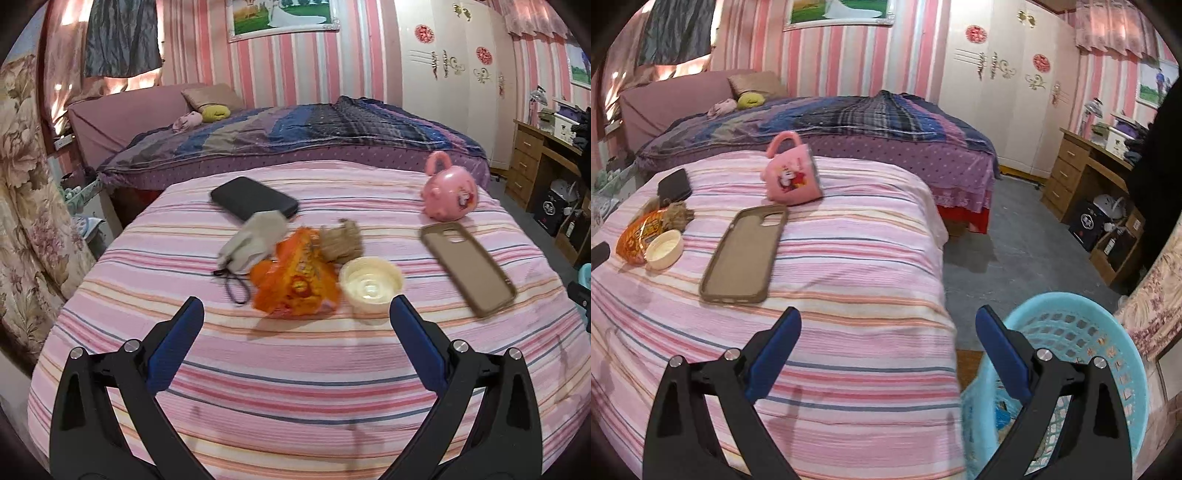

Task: Collect trash
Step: 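Move both open tools back over the bed toward the snack wrapper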

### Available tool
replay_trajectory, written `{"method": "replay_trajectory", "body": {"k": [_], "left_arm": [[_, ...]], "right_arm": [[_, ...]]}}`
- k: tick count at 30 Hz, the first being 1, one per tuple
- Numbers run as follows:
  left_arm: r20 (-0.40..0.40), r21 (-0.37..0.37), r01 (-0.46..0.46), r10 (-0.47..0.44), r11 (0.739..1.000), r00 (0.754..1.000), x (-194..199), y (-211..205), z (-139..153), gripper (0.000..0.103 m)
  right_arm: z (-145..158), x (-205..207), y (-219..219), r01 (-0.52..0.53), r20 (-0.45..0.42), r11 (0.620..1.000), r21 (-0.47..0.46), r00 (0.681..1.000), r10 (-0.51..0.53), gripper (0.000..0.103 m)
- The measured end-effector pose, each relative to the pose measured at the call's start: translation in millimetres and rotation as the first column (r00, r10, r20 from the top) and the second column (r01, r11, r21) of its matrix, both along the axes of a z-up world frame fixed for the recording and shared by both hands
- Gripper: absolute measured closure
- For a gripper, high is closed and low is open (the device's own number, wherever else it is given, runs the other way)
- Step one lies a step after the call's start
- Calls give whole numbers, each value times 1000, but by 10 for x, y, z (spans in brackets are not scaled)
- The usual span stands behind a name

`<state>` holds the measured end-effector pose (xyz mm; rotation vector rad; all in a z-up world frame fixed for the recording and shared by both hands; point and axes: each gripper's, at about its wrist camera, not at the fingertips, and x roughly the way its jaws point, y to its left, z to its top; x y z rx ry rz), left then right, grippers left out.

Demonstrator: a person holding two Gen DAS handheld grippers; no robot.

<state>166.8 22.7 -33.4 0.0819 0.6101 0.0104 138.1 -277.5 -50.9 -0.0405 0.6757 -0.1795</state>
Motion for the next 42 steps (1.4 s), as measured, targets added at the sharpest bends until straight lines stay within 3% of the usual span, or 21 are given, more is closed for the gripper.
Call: {"method": "replay_trajectory", "body": {"k": [7, 12, 16, 21, 27, 34, 38, 41, 42], "left_arm": [[-8, -21, -73, 73, 997, 997, 131, 431, 21, 6], [-29, -36, -128, 127, 991, 992, 241, 713, 18, 6], [-31, -2, -167, 167, 986, 985, 281, 872, -11, 6], [-48, 19, -177, 178, 984, 983, 349, 1039, -65, 6], [-54, 14, -198, 199, 980, 979, 388, 1236, -50, 6], [-59, 29, -198, 200, 980, 978, 444, 1394, -57, 6], [-69, -3, -207, 206, 978, 976, 468, 1473, -55, 6], [-73, -24, -214, 212, 977, 975, 481, 1498, -47, 6], [-76, -28, -215, 212, 976, 974, 489, 1503, -50, 6]], "right_arm": [[-33, 101, 252, -58, -28, 998, 11, 998, 59, 10], [-10, 231, 507, -83, -21, 992, 90, 996, 85, 10], [-36, 362, 833, -132, -37, 990, 56, 990, 134, 10], [-62, 479, 1280, -229, -47, 973, 4, 972, 229, 10], [-36, 614, 1662, -319, -34, 947, 37, 947, 320, 10], [-173, 889, 2063, -356, -102, 933, 52, 928, 359, 10], [-253, 1031, 2182, -363, -131, 929, 66, 920, 369, 10], [-298, 1122, 2249, -374, -146, 924, 76, 913, 382, 17], [-314, 1158, 2257, -386, -155, 917, 97, 905, 397, 28]]}}
